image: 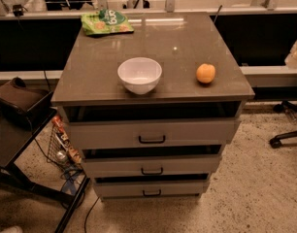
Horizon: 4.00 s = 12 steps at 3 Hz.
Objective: Move white bowl near green rice chip bag
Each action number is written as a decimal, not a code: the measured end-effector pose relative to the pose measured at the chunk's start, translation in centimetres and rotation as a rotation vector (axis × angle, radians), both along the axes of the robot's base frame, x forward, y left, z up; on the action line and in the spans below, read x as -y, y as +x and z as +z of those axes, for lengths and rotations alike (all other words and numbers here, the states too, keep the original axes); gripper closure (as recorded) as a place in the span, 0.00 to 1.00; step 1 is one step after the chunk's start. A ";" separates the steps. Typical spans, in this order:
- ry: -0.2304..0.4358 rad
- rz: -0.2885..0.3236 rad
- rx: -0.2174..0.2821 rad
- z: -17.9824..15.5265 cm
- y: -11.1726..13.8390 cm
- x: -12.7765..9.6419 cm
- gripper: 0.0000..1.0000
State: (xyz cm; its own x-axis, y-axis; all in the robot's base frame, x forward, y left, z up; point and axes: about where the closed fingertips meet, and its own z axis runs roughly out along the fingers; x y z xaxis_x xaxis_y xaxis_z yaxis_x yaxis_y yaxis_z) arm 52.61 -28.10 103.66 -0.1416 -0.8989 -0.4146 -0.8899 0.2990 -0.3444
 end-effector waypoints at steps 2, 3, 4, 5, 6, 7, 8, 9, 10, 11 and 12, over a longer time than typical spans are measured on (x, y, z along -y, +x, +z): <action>0.005 0.049 -0.013 -1.1 1.4 -2.2 0.00; -0.029 0.141 -0.051 -3.2 2.6 -5.8 0.00; -0.079 0.207 -0.094 -5.8 3.4 -8.7 0.00; -0.106 0.238 -0.110 -7.4 2.6 -10.6 0.00; -0.197 0.240 -0.114 -8.8 0.2 -12.0 0.00; -0.188 0.241 -0.113 -8.8 0.5 -12.0 0.00; -0.196 0.245 -0.096 -8.5 1.9 -12.2 0.00; -0.233 0.305 -0.077 -9.6 3.6 -16.2 0.00; -0.246 0.364 -0.078 -11.8 3.9 -19.6 0.00; -0.274 0.416 -0.089 -13.7 3.3 -22.0 0.00; -0.286 0.484 -0.116 -16.1 2.6 -25.0 0.00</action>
Offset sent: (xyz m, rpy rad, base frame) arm 0.0288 0.0530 -0.0292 0.0087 0.0549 0.1293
